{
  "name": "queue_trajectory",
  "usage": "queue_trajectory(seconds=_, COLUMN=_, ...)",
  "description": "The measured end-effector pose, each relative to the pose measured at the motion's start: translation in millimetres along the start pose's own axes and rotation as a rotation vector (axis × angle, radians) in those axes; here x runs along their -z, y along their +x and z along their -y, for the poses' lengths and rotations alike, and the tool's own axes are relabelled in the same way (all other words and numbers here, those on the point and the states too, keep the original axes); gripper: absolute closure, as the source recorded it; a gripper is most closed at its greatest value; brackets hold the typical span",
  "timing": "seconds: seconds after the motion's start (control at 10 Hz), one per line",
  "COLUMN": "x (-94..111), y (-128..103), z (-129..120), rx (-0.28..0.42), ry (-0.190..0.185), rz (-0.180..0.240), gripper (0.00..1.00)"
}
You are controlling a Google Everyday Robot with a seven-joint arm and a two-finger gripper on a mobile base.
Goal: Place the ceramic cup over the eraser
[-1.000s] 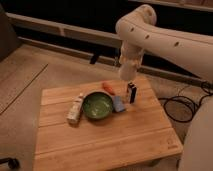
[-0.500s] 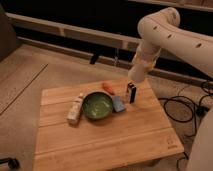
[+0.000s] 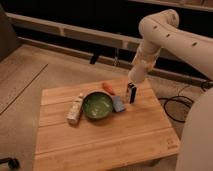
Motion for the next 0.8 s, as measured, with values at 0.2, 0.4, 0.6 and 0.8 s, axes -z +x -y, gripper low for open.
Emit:
queue_trajectory(seconds=0.2, x=-12, y=-1, z=3, rx=0.011, ry=0.032, rz=-0.014, gripper=1.00)
queue_trajectory(seconds=0.4, x=-24, y=-3, z=3, rx=0.023, ry=0.061, rz=-0.018, gripper=1.00)
queue_trajectory(seconds=0.6, x=-34, y=-2, z=-1, rx=0.034, ry=0.074, rz=-0.023, gripper=1.00)
queue_trajectory(seconds=0.8, x=-41, y=1, z=-8, rx=0.046, ry=0.077, rz=-0.031, gripper=1.00)
